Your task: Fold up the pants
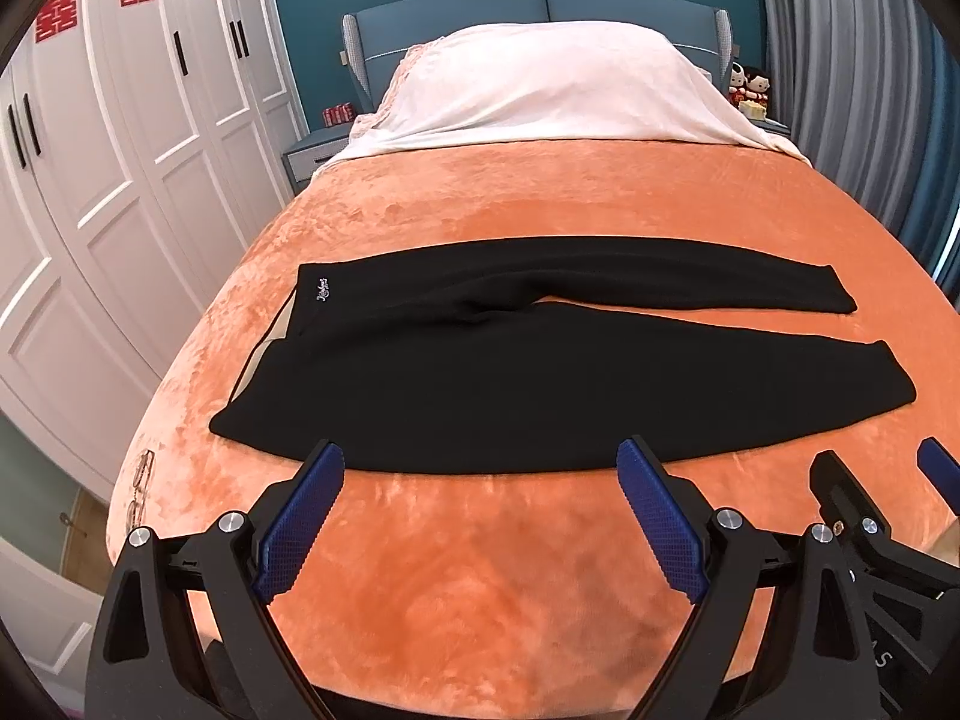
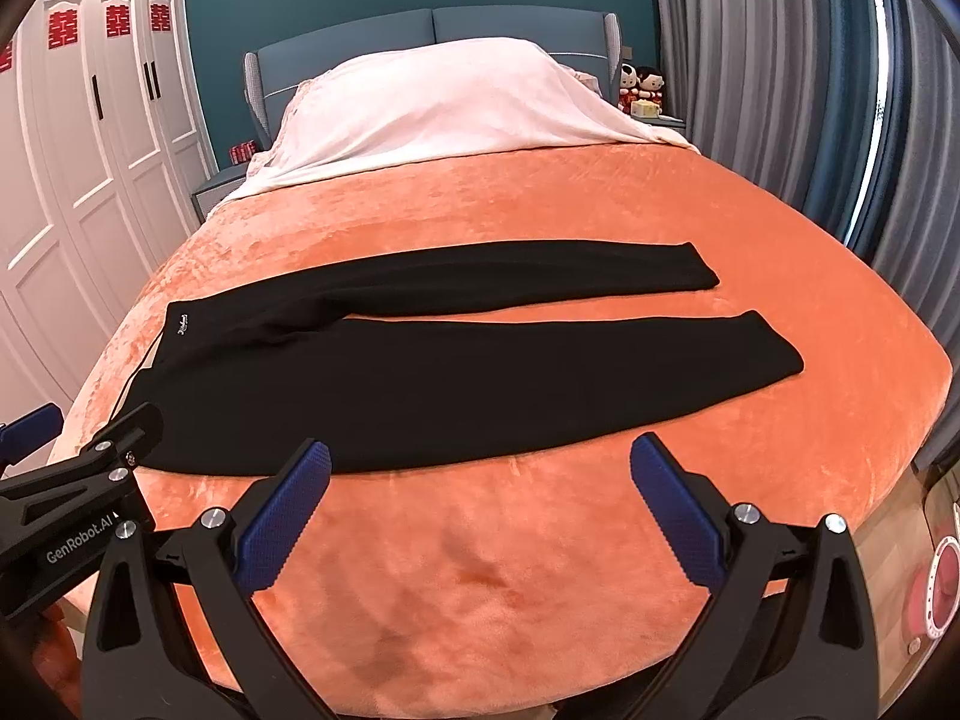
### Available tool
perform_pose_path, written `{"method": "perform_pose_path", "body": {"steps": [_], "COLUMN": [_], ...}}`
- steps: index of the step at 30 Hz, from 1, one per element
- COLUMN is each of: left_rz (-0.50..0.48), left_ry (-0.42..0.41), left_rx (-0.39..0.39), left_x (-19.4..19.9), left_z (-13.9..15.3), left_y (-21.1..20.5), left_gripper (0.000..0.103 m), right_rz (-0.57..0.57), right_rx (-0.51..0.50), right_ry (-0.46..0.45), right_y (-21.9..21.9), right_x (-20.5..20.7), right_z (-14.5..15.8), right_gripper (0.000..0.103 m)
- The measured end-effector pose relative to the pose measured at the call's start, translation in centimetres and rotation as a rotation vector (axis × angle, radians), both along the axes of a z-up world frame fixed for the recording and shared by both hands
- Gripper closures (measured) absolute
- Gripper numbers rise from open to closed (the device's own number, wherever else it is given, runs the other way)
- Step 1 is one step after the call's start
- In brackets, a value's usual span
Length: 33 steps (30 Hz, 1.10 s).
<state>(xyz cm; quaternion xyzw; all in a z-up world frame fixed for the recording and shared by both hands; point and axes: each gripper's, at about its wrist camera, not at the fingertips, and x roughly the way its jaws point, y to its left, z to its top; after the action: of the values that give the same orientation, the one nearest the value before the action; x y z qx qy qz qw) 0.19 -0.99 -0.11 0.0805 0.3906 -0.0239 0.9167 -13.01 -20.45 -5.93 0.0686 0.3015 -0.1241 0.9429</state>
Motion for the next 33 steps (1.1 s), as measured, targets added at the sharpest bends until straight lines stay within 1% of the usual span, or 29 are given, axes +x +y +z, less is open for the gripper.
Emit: {"method": "perform_pose_path", "body": {"steps": [7,17,33], "left_rz": [-0.001,-0.001,0.0], "left_ry": [-0.002,-0.002,0.007], "left_rx": [0.001,-0.001,0.0], "left_x": [0.0,0.0,0.07], "left_z": [0.35,0.64,0.51], "left_y": [0.0,-0.02,0.12], "left_gripper": [0.013,0.013,0.013], "right_rz": [0.005,0.006,0.009], "right_rx": [-0.004,-0.006,-0.001], "right_ry": [-0.007,-0.003,0.007], "right_y": [0.08,0.25,0.47], "right_x": [-0.16,0.04,0.47], "right_z": [0.76,1.04,0.36], "right_gripper": [0.005,0.005,0.005]}}
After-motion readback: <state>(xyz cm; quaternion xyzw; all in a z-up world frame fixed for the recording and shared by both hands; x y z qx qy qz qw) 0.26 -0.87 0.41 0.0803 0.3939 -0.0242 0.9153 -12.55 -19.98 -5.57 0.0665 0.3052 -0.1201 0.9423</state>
